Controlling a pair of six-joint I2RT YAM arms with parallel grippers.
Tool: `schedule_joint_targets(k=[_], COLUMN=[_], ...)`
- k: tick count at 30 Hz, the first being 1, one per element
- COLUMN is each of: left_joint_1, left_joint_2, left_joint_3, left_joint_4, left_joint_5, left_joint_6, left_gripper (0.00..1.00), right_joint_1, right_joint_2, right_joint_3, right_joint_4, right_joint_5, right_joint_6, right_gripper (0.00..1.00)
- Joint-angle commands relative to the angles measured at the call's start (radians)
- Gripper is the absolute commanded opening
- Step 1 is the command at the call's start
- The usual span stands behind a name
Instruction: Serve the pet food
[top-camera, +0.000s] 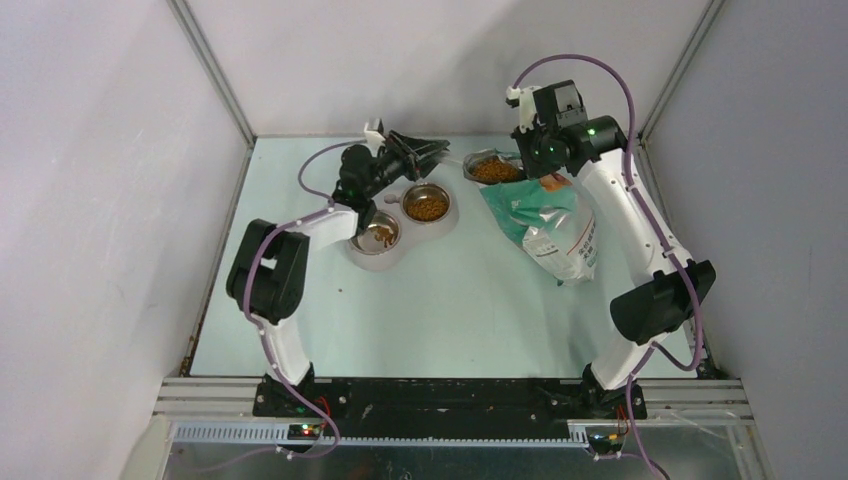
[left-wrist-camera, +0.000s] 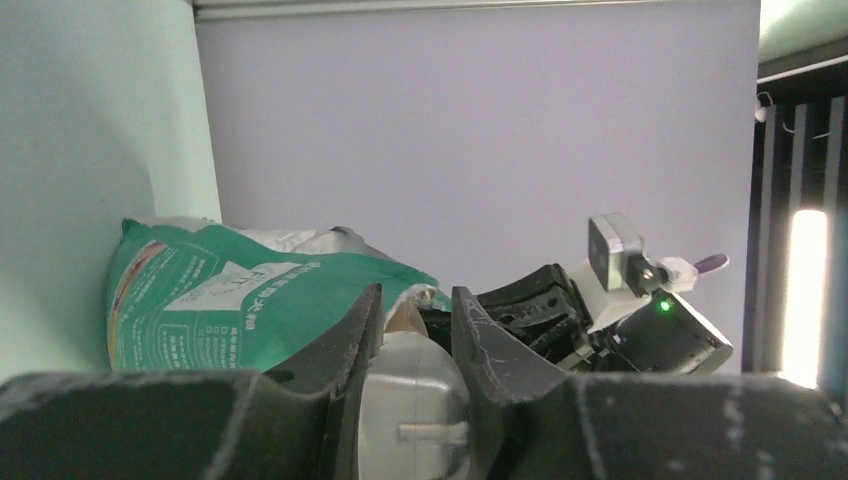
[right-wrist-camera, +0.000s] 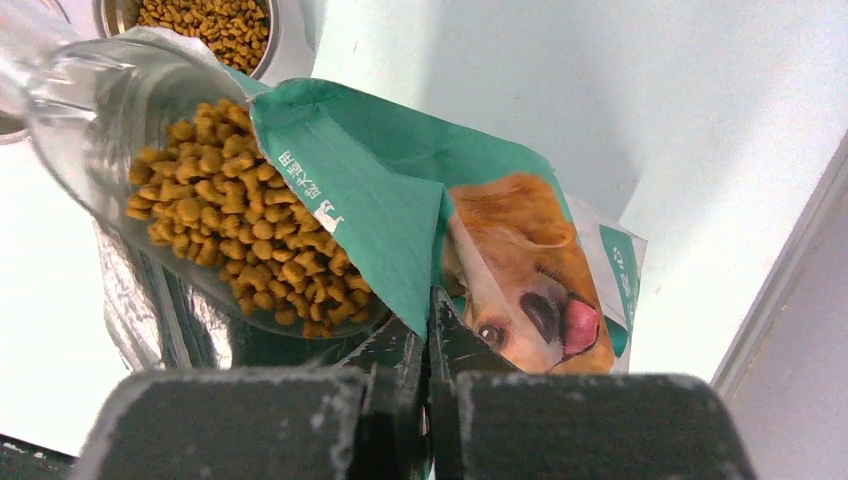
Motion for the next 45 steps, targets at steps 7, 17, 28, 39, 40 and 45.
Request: schedule_joint_targets(k=[7,17,28,39,40,45], left_joint_1=[-0.055,0.006,0.012,0.036,0.045,0.070], left_joint_2=[0.069,0.069,-0.027,-0.085,-0.092,-0.121], left_joint_3=[0.070,0.088,0.094,0.058,0.059,0.045], left_joint_4=[0.017,0.036,-0.024,-0.031,-0.033,-0.036], left_joint_5=[0.008,0.032,0.039,0.045,0.047,0.054], left_joint_6=[-0.118,-0.153,-0.151,-0.139,-0.134,-0.122], left_gripper=[0.00,0.00,0.00,0.00,0.00,0.00], right_joint_1=[-0.018,-0.044,-0.046,-0.052,-0.051,-0.057], right_joint_2=[-0.030,-0.065,-0.064,-0.065,-0.066,-0.065], right_joint_3=[0.084,0.059,0.031,0.027,0.027,0.027], right_joint_4=[-0.069,-0.072,-0.060,-0.060,-0.060,-0.060], right_joint_5=[0.040,0.051,0.077,0.081,0.082,0.084], right_joint_6=[-0.036,-0.047,-0.047,-0.057,-0.058,-0.059], right_gripper=[0.00,0.00,0.00,0.00,0.00,0.00])
